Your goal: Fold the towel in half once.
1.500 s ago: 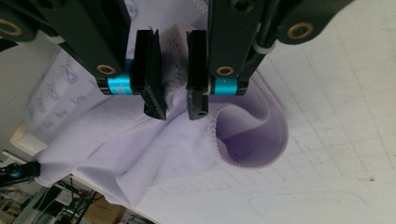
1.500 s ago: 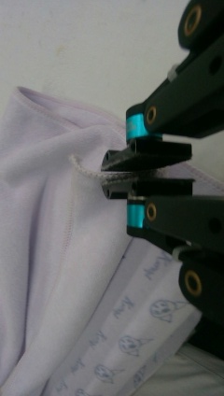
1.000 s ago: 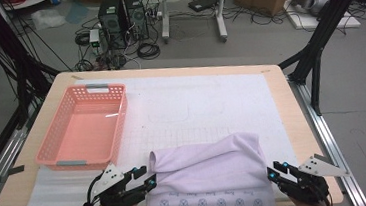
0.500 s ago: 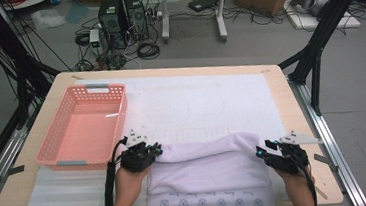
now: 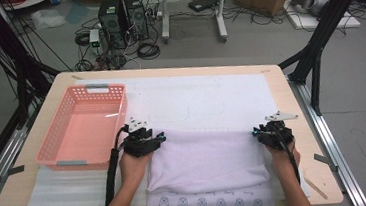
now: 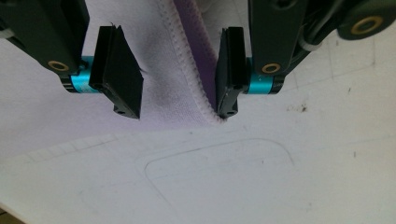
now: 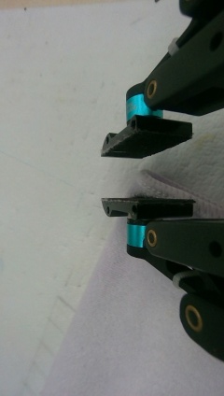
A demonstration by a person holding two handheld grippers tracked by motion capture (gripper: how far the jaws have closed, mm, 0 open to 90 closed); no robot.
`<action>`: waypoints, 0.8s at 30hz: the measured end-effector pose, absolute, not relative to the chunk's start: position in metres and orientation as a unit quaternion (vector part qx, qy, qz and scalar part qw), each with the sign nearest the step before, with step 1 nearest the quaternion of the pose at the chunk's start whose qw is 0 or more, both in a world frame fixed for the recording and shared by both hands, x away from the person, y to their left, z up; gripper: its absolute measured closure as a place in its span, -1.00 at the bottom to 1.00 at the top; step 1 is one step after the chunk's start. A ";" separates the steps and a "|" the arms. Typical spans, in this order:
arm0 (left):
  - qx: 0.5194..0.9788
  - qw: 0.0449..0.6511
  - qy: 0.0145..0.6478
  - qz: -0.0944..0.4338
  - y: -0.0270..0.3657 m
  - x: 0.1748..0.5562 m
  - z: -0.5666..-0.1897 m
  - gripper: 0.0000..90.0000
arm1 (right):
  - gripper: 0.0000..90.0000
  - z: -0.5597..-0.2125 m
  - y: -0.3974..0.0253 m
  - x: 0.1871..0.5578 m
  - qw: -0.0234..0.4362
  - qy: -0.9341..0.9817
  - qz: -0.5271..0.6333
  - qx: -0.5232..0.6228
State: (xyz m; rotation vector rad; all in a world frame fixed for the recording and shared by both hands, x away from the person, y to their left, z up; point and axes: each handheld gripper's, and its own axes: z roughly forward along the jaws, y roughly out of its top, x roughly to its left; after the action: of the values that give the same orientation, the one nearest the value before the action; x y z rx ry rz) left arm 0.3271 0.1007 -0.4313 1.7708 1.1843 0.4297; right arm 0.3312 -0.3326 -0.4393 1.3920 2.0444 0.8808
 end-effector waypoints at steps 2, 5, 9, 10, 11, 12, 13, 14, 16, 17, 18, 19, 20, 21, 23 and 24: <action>0.717 0.481 0.468 0.190 0.103 0.322 -0.426 0.05 | 0.46 -0.432 -0.337 0.326 0.269 0.739 0.342 0.515; 0.719 0.489 0.458 0.187 0.106 0.316 -0.422 -0.02 | 0.36 -0.420 -0.344 0.317 0.268 0.730 0.364 0.513; 0.735 0.473 0.454 0.172 0.108 0.311 -0.429 -0.08 | 0.20 -0.415 -0.346 0.300 0.247 0.738 0.381 0.499; 0.737 0.469 0.458 0.165 0.109 0.311 -0.432 -0.08 | 0.16 -0.417 -0.346 0.297 0.239 0.745 0.377 0.496; 0.738 0.465 0.462 0.161 0.109 0.311 -0.434 -0.08 | 0.15 -0.419 -0.345 0.294 0.231 0.751 0.374 0.493; 0.740 0.463 0.462 0.159 0.111 0.311 -0.436 -0.08 | 0.11 -0.422 -0.345 0.291 0.225 0.756 0.370 0.490; 0.741 0.458 0.464 0.158 0.111 0.312 -0.438 -0.08 | 0.10 -0.425 -0.345 0.289 0.221 0.760 0.369 0.487; 0.743 0.455 0.466 0.156 0.112 0.312 -0.439 -0.09 | 0.10 -0.428 -0.345 0.287 0.209 0.763 0.372 0.486; 0.748 0.448 0.468 0.145 0.113 0.314 -0.441 -0.09 | 0.16 -0.432 -0.345 0.285 0.189 0.767 0.377 0.484; 0.750 0.444 0.471 0.137 0.112 0.315 -0.443 -0.09 | 0.16 -0.435 -0.344 0.285 0.188 0.767 0.375 0.485; 0.752 0.440 0.472 0.133 0.112 0.316 -0.444 -0.09 | 0.17 -0.438 -0.344 0.287 0.180 0.770 0.373 0.485; 0.756 0.432 0.475 0.126 0.111 0.317 -0.447 -0.09 | 0.17 -0.440 -0.343 0.288 0.177 0.772 0.368 0.486; 0.759 0.429 0.475 0.118 0.110 0.318 -0.449 -0.09 | 0.19 -0.444 -0.341 0.290 0.174 0.778 0.356 0.488; 0.761 0.433 0.467 0.126 0.109 0.317 -0.451 -0.12 | 0.21 -0.446 -0.339 0.290 0.177 0.778 0.356 0.487; 0.768 0.423 0.457 0.149 0.106 0.314 -0.452 -0.08 | 0.34 -0.445 -0.338 0.290 0.181 0.778 0.352 0.488; 0.770 0.417 0.454 0.162 0.105 0.312 -0.452 0.04 | 0.53 -0.445 -0.338 0.290 0.178 0.781 0.353 0.484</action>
State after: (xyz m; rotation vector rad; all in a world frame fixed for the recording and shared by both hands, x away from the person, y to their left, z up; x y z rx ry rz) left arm 0.3118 0.1047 -0.4521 1.9324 1.1404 0.4061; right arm 0.2903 -0.3379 -0.4451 1.3677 2.2079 0.9990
